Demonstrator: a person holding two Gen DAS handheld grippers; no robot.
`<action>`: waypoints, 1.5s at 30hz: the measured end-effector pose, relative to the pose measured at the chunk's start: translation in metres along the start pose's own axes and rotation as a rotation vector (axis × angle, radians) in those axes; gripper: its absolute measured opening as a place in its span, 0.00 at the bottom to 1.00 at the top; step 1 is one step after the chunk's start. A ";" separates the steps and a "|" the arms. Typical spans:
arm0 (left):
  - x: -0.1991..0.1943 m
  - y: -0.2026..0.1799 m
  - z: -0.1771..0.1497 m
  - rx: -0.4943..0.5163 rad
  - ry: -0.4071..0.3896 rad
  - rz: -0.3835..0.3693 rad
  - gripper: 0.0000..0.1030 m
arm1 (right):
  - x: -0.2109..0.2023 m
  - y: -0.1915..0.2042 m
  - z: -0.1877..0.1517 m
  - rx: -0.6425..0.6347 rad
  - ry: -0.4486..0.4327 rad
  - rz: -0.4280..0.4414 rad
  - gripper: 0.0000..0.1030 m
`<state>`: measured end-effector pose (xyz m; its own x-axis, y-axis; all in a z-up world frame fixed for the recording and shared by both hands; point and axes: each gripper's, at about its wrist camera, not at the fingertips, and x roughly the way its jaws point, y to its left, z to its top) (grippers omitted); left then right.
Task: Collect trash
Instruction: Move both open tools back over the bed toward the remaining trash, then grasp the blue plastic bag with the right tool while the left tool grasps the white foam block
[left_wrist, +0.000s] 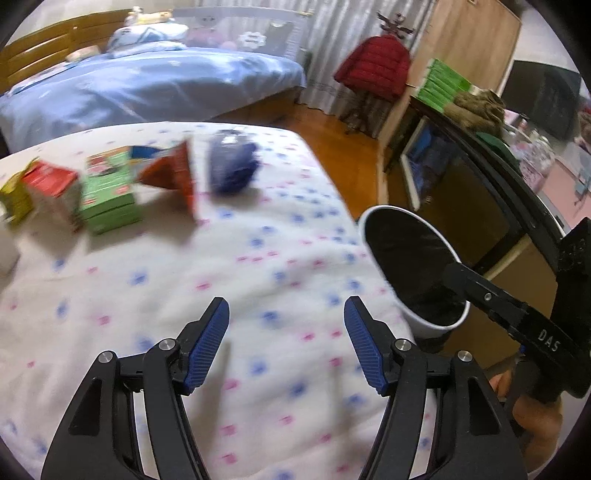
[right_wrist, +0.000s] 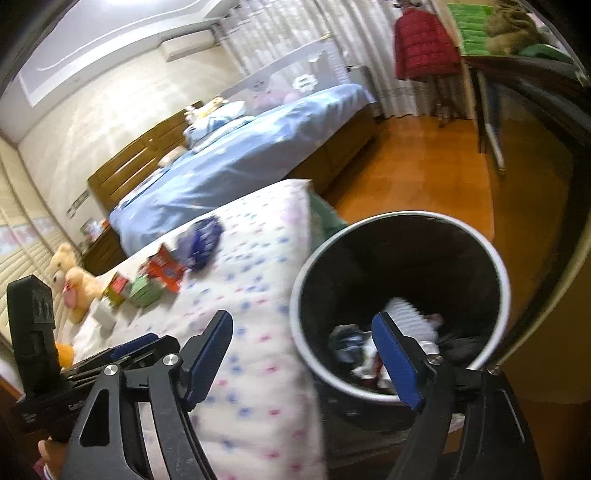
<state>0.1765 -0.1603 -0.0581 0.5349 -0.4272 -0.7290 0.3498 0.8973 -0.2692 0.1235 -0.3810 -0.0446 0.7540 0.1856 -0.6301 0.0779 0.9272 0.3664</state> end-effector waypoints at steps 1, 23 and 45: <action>-0.004 0.009 -0.002 -0.015 -0.003 0.010 0.64 | 0.002 0.005 -0.001 -0.008 0.003 0.007 0.78; -0.050 0.133 -0.017 -0.208 -0.082 0.213 0.66 | 0.062 0.105 -0.015 -0.167 0.096 0.128 0.78; -0.028 0.210 0.032 -0.342 -0.096 0.450 0.66 | 0.130 0.117 0.035 -0.179 0.090 0.091 0.77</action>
<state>0.2591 0.0364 -0.0743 0.6462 0.0117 -0.7631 -0.1892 0.9711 -0.1453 0.2534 -0.2598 -0.0594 0.6908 0.2917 -0.6616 -0.1103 0.9468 0.3022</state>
